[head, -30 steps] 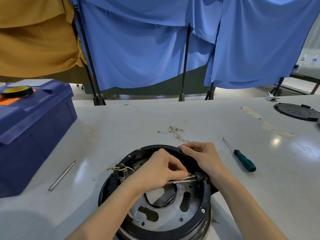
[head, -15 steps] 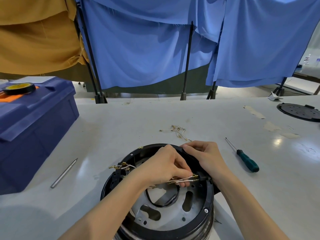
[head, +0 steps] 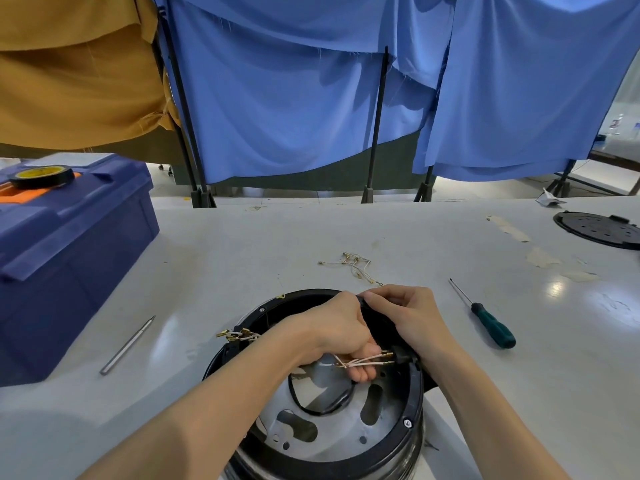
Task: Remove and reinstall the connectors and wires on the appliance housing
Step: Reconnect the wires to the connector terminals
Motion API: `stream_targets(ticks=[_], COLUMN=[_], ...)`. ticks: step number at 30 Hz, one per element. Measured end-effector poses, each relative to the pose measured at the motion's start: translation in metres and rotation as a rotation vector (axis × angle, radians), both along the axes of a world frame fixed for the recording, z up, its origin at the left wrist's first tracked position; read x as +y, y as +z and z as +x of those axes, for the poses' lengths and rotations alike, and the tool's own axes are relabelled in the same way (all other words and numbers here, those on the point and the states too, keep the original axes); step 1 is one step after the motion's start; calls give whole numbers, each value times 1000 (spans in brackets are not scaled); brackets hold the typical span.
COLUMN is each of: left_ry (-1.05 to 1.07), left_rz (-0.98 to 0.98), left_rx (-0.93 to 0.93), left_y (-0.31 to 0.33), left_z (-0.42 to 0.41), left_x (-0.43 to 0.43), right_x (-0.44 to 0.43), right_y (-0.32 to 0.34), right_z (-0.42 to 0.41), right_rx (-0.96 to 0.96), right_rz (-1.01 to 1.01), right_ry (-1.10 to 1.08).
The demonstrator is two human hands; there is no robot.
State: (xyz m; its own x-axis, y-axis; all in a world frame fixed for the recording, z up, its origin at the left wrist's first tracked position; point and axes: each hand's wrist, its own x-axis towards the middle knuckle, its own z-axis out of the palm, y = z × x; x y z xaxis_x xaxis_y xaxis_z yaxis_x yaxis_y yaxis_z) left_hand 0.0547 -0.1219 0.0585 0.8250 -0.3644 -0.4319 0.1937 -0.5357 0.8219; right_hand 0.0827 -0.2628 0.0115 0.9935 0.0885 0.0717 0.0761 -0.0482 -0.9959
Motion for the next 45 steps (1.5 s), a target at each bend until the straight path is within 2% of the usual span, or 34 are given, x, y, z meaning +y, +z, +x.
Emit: stream_targets(ticks=[4, 12, 21, 25, 28, 31, 40, 45], left_ry=[53, 206, 188, 129, 203, 271, 188, 130], left_rz=[71, 93, 67, 74, -21, 14, 94, 149], left_rx=[-18, -16, -44, -189, -343, -507, -559, -587], left_y=[0, -1, 4, 14, 23, 24, 5, 8], left_z=[0, 1, -2, -2, -2, -8, -30, -29], left_x=[-7, -21, -20, -1, 33, 74, 120, 119], right_x=[1, 5, 5, -5, -11, -17, -47, -39], right_y=[0, 1, 0, 2, 6, 12, 25, 47], right_z=[1, 1, 2, -3, -3, -2, 8, 2], right_rx=[-19, -71, -76, -24, -1, -8, -9, -237], right_rz=[1, -51, -71, -44, -81, -136, -261, -415], right_ry=[-9, -46, -31, 77, 91, 70, 45, -36])
